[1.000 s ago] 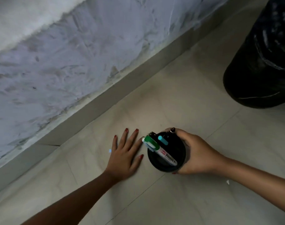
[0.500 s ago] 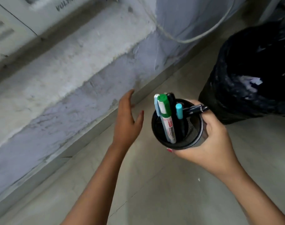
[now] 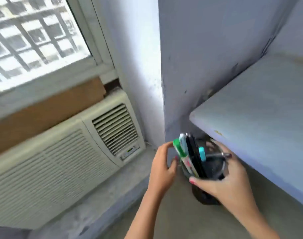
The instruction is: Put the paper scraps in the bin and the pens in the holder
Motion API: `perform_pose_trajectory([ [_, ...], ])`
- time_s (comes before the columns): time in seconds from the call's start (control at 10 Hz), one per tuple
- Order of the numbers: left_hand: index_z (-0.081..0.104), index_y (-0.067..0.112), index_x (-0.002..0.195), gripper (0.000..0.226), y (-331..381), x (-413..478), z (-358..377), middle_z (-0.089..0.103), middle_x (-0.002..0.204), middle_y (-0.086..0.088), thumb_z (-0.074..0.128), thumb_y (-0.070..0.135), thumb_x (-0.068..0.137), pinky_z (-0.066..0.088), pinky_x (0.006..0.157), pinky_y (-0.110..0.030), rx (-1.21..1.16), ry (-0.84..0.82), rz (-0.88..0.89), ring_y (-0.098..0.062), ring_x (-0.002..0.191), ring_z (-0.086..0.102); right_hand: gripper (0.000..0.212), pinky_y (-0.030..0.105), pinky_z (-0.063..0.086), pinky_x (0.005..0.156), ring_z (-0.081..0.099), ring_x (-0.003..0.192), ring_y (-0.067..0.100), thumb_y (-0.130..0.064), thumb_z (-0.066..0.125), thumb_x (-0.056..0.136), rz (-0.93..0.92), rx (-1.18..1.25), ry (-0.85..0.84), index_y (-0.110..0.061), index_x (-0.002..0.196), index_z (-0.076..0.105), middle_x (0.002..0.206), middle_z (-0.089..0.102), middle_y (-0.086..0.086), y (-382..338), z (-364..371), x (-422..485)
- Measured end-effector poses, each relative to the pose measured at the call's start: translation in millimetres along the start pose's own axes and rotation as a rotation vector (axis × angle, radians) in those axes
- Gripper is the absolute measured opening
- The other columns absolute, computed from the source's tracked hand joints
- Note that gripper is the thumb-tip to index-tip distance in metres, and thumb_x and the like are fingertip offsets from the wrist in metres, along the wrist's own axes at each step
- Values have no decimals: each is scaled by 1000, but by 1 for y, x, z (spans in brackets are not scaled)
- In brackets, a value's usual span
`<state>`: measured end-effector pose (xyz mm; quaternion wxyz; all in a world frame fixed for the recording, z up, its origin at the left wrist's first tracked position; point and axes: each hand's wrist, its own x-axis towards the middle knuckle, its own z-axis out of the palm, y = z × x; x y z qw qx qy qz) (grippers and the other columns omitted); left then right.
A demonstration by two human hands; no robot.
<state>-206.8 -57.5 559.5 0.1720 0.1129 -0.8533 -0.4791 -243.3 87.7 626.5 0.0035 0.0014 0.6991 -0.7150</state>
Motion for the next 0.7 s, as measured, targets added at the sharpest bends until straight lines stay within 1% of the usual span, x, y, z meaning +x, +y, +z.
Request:
perform_pose_trajectory([
  [0.1,49,14,118,38,36,26,-12,55,121,1,50,14,79,35,99,-21,49,-26,-24,1,113,45,78,-2,39,80,58,92,-9,-13,91,42,-9,-130,-192,-24,109,53,104,64,-12,-43,1,36],
  [0.2,46,14,122,40,69,49,-15,51,130,-7,53,8,83,33,102,-30,111,-103,-72,-20,122,45,78,24,44,88,57,107,20,-14,89,49,-81,-375,14,-13,118,50,117,63,8,-44,-3,89],
  [0.3,44,16,123,41,86,62,-11,48,133,-5,52,7,84,34,103,-33,99,-105,-61,-20,123,44,78,31,43,90,54,113,30,-10,87,54,-63,-364,87,-10,121,47,123,60,15,-41,-3,126],
  [0.4,44,19,123,41,103,81,-1,48,132,-3,51,6,84,35,105,-34,80,-56,-10,-18,123,43,74,37,44,94,54,114,34,-6,84,59,66,-409,87,-5,122,44,124,58,19,-24,-7,150],
  [0.5,44,19,124,42,114,86,2,48,133,-2,51,6,85,36,104,-34,63,-63,24,-17,123,43,75,44,48,96,54,113,35,-11,84,61,140,-385,36,-6,122,41,126,57,20,-18,-10,165],
  [0.6,44,21,123,42,131,75,4,48,132,0,51,6,85,36,102,-31,46,-39,44,-15,121,43,97,44,42,102,43,125,39,-16,82,65,245,-439,-26,0,137,19,139,41,26,-17,-18,160],
  [0.7,45,21,122,40,145,62,-1,49,131,0,52,6,86,33,100,-24,13,-3,46,-12,119,43,99,39,35,103,35,131,38,-11,79,69,182,-419,-3,3,139,12,144,31,27,-21,-29,142],
])
